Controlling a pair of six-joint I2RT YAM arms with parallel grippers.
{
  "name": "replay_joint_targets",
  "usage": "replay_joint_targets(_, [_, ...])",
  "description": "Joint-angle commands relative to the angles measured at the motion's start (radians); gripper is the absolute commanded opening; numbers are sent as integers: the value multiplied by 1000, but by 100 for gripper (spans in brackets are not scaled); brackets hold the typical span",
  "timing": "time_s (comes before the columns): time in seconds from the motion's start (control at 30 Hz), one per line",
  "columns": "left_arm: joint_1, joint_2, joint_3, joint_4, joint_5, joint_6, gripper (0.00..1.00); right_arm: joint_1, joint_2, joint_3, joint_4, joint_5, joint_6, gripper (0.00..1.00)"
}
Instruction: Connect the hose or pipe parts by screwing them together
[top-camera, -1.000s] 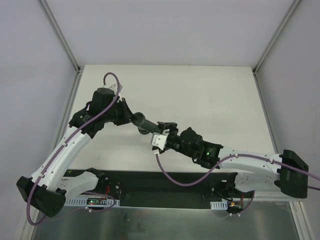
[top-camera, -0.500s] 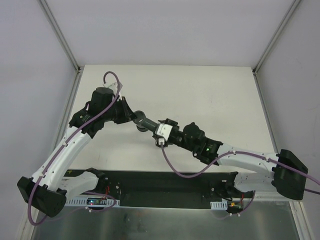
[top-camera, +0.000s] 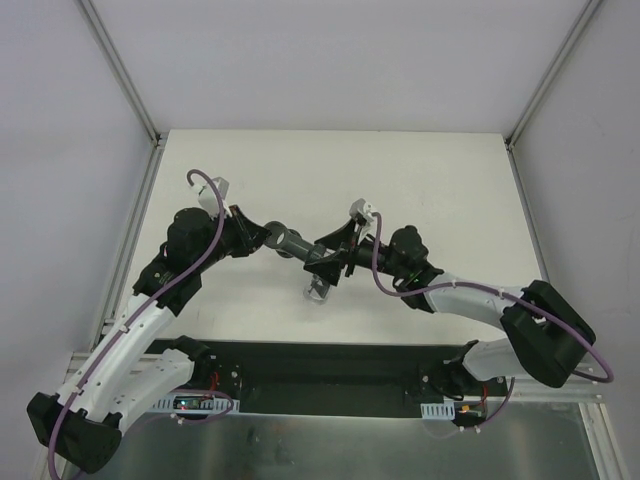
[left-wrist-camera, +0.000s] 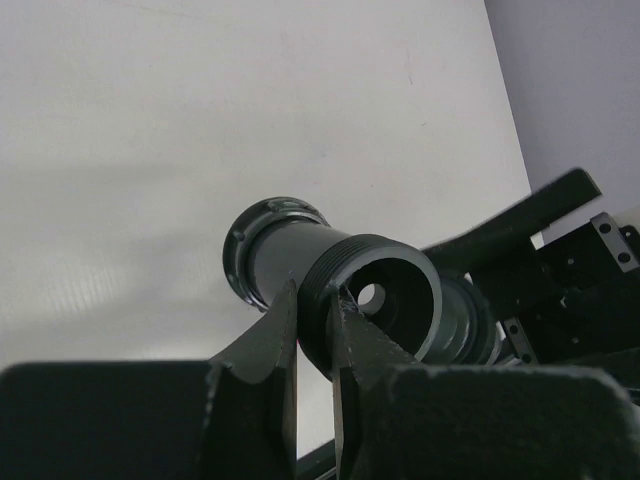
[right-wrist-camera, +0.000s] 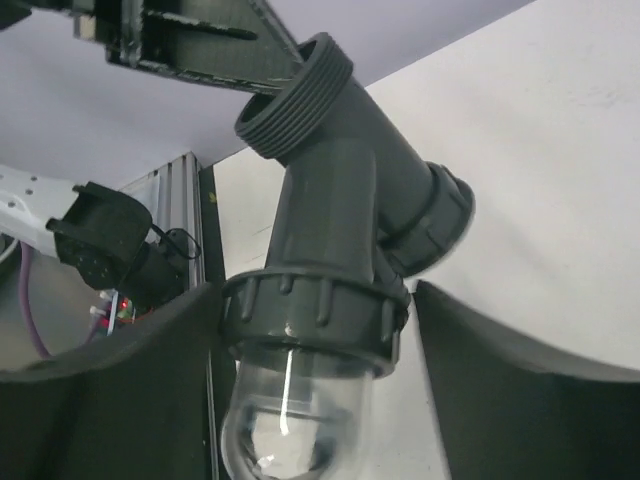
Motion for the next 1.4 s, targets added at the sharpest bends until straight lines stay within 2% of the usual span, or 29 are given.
replay_joint_targets(0.0, [-6,2,65,6,32,14,0,-42,-77,-20,84,81,137,99])
replay_joint_targets(0.03, [-6,15,89,-11,18,6,0,-36,-97,-28,71,86,94,97])
replay_joint_targets(0.13, [-5,46,134,-78,7,-11,0,8,-188,-52,-8,128,-108,96])
replay_joint_targets(0.2, [-5,63,154,-103,12,-23,0,58,-245,-23,-170,194,-237,96])
replay_joint_targets(0.23, [-2,84,178,-144,12,-44,0,86,-263,-17,-218,230,-377,96])
replay_joint_targets(0.33, [0,121,215,-175,55,-69,0,180,-308,-5,-324,358,-599,96])
replay_joint_targets(0.43, [1,135,238,-193,84,-95,0,189,-302,38,-415,362,-609,96])
replay_joint_targets(0.53, [3,149,263,-213,82,-98,0,189,-280,34,-420,324,-584,96])
replay_joint_targets(0.7, [37,187,301,-285,156,-75,0,205,-248,0,-429,385,-603,98])
replay_joint_targets(0.8, [58,242,336,-337,210,-51,0,206,-248,-9,-434,408,-646,90])
replay_joint_targets(0.83, [60,267,342,-350,228,-46,0,206,-249,-14,-434,415,-655,82])
replay_joint_targets(0.93, [61,304,365,-377,253,-29,0,208,-249,-9,-447,437,-699,70])
replay_joint_targets(1.1, [61,362,414,-431,266,14,0,261,-233,-11,-463,549,-848,69])
replay_joint_targets(1.17, [61,382,427,-459,262,26,0,284,-216,-14,-443,610,-911,73])
replay_joint_targets(1.2, [61,391,431,-460,251,35,0,286,-208,-14,-434,629,-906,80])
replay_joint_targets(1.23, [63,394,430,-462,241,38,0,286,-205,-9,-427,642,-888,92])
replay_joint_targets(1.3, [63,393,430,-460,213,38,0,281,-200,0,-437,649,-795,97])
replay_joint_targets(1.37, [66,391,427,-453,202,35,0,261,-203,-3,-438,600,-663,96])
